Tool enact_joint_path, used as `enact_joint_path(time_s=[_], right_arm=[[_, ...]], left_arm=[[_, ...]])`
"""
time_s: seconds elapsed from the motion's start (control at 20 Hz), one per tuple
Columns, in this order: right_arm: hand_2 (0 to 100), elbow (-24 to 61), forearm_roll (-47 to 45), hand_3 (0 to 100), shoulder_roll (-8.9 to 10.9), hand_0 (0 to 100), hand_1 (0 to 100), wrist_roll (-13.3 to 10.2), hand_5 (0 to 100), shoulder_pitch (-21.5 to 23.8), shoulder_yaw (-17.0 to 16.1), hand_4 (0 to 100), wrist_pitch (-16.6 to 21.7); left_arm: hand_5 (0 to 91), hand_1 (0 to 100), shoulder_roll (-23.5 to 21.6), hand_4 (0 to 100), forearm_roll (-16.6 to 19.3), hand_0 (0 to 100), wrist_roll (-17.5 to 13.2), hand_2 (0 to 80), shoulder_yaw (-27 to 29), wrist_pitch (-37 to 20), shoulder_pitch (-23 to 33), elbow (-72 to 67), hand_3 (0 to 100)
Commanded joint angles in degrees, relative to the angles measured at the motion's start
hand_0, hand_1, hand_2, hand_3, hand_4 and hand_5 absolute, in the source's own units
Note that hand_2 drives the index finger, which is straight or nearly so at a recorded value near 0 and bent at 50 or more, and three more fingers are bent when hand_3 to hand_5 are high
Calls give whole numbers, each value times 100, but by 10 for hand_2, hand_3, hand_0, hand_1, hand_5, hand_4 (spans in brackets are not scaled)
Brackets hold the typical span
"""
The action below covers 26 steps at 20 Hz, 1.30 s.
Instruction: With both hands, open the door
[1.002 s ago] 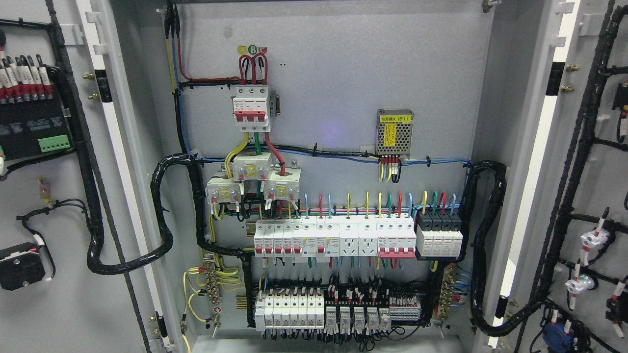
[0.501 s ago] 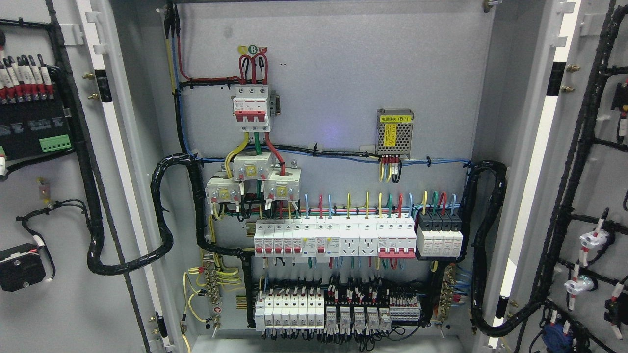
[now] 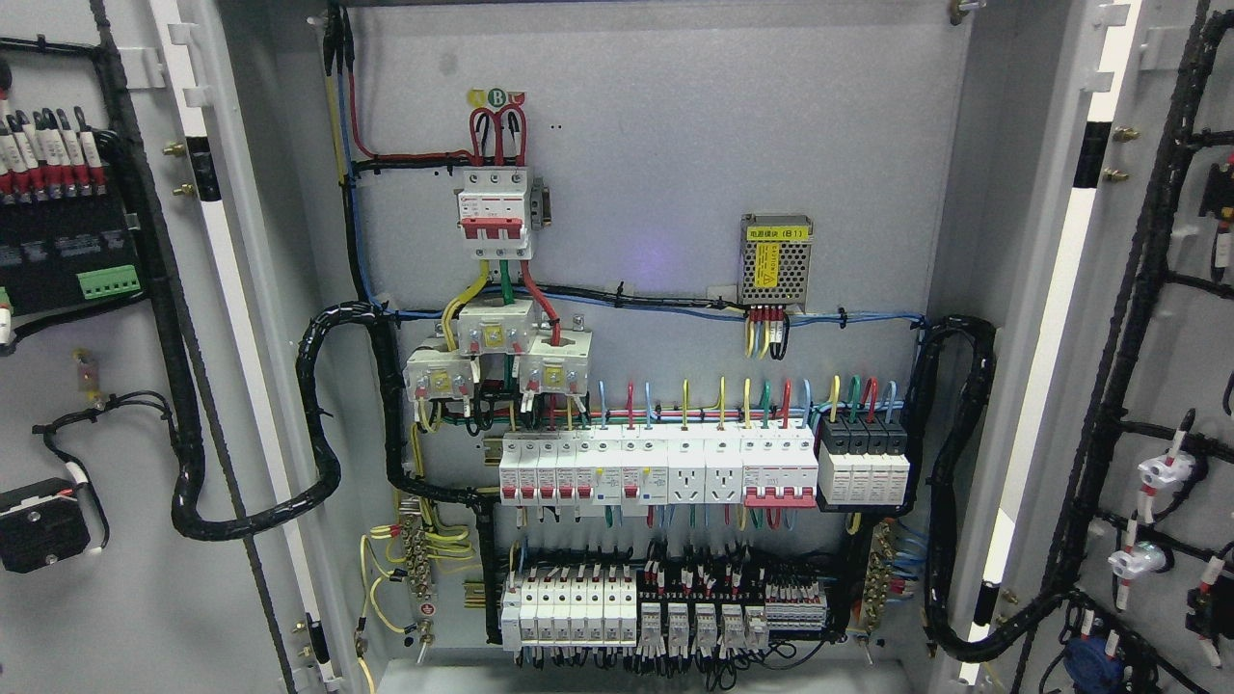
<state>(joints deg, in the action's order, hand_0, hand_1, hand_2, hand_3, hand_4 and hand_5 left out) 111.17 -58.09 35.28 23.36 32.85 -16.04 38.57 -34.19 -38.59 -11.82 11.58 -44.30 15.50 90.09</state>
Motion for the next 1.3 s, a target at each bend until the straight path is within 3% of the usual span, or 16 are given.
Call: enact_joint_path(time_s=[0.0, 0.2, 0.55, 0.85, 1.25], right_arm=[[0, 142, 174, 0, -30, 107, 0, 2, 0, -16, 873, 0, 1], [0, 80, 727, 0, -135, 107, 0, 2, 0, 11, 1637, 0, 1], [0, -718, 1686, 0, -522, 107, 0, -7, 0, 55, 2772, 0, 1], [0, -1746, 1783, 0, -944, 107, 0, -16, 0, 230, 3273, 0, 1], [0, -3741, 1801, 0, -1506, 107, 0, -69, 0, 467, 3783, 0, 203]], left_arm=[[0, 0, 52, 31, 404, 0, 21, 0, -762, -475, 506, 650, 0], [0, 0, 289, 31, 738, 0, 22, 0, -1009, -440, 787, 597, 0], [0, 0, 1018, 30, 1266, 0, 48, 0, -1149, -116, 1227, 387, 0], [0, 0, 1274, 30, 1346, 0, 48, 0, -1176, 1448, 1543, 378, 0], [0, 0, 1476, 31, 1652, 0, 48, 0, -1176, 2346, 2193, 378, 0]])
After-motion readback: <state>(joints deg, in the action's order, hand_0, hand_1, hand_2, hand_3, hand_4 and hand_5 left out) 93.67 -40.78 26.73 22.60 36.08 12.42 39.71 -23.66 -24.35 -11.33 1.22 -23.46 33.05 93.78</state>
